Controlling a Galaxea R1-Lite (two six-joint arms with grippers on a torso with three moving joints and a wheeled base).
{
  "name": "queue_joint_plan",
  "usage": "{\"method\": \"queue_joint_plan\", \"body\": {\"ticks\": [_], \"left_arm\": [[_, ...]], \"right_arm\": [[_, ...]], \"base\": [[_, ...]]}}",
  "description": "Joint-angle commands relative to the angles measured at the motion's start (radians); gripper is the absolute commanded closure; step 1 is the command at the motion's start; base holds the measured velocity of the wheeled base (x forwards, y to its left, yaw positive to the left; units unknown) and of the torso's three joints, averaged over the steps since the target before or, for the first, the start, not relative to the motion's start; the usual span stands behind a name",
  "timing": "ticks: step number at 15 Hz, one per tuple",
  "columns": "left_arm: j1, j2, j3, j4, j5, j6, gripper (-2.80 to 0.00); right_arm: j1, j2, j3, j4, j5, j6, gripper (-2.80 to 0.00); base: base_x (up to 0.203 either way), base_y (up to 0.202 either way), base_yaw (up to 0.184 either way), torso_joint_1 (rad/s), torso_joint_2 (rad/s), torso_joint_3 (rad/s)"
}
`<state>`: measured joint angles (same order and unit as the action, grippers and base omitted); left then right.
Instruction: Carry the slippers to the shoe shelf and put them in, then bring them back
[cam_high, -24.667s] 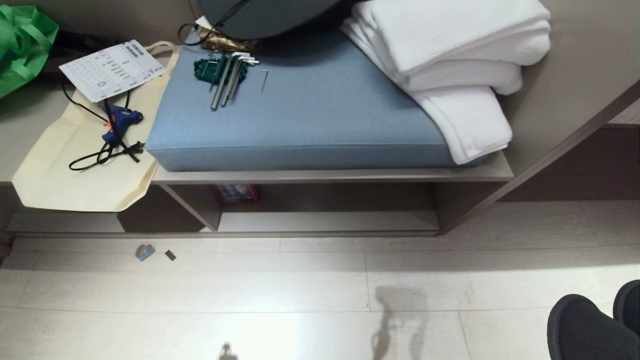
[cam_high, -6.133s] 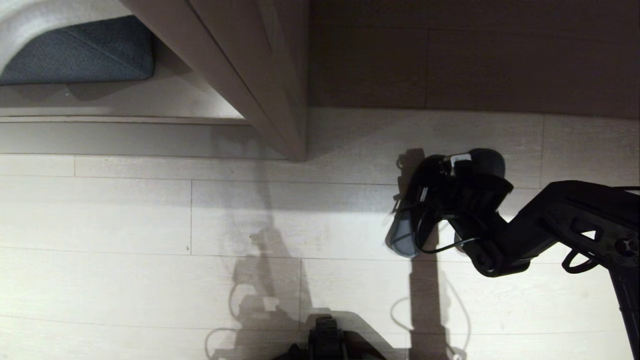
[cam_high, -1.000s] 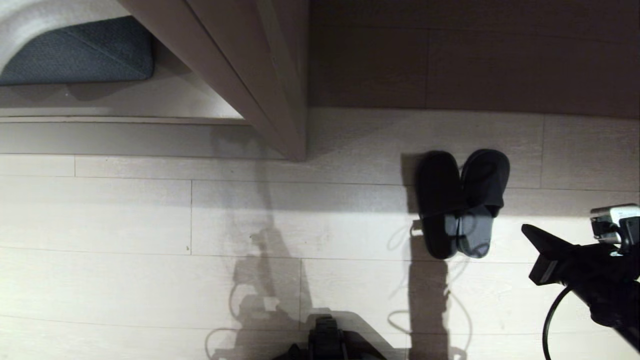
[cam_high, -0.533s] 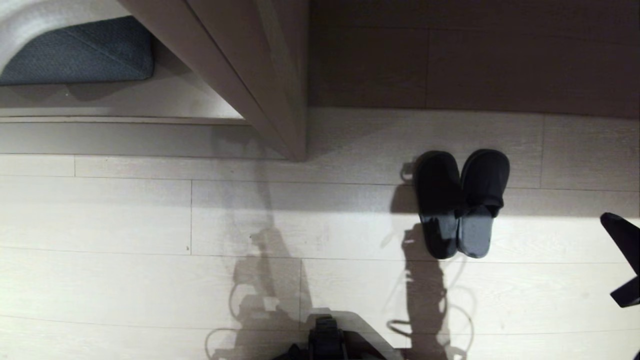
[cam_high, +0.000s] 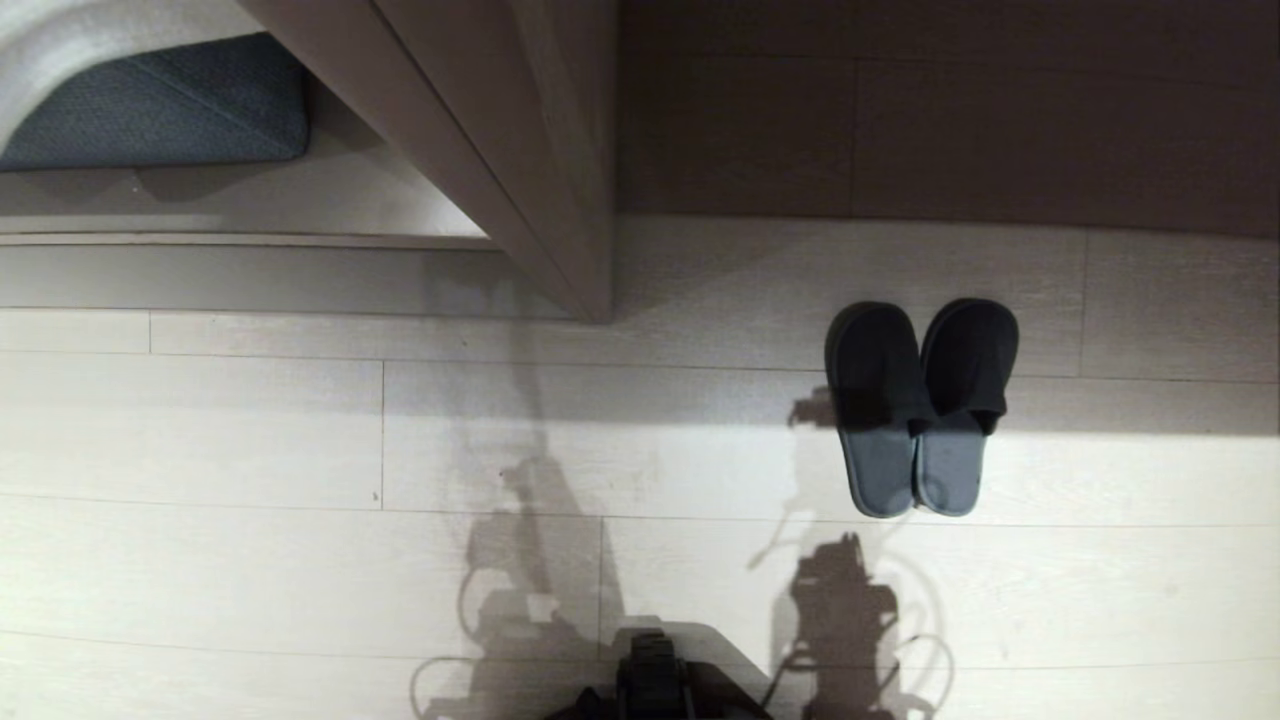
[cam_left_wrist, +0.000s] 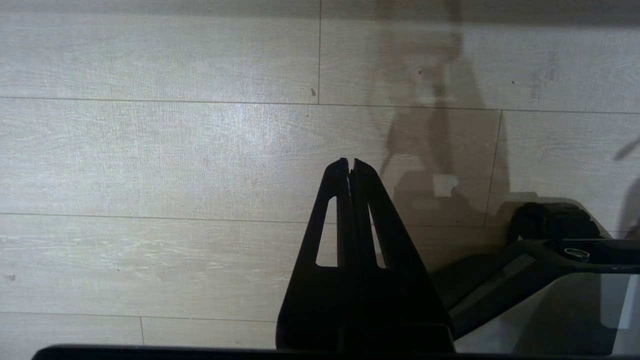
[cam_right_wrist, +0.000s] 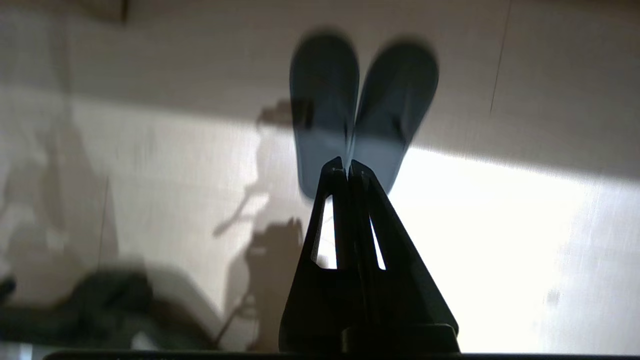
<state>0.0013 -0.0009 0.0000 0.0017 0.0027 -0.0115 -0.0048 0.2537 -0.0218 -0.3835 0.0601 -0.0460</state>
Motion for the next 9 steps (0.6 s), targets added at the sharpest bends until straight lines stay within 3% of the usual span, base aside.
{"method": "queue_joint_plan", "body": {"ticks": [1, 4, 9], "left_arm": [[0.000, 0.001, 0.000, 0.000, 0.000, -0.001, 0.00], [0.000, 0.001, 0.000, 0.000, 0.000, -0.001, 0.00], [0.000, 0.001, 0.000, 0.000, 0.000, -0.001, 0.00]], "right_arm": [[-0.001, -0.167, 0.021, 0.139, -0.002, 0.003, 0.00], [0.000, -0.262, 0.022, 0.320, -0.052, 0.005, 0.00], [0.000, -0.255, 0.019, 0.390, -0.052, 0.014, 0.00]], "base": [[0.000, 0.000, 0.000, 0.000, 0.00, 0.000], [0.000, 0.000, 0.000, 0.000, 0.00, 0.000], [0.000, 0.000, 0.000, 0.000, 0.00, 0.000]]}}
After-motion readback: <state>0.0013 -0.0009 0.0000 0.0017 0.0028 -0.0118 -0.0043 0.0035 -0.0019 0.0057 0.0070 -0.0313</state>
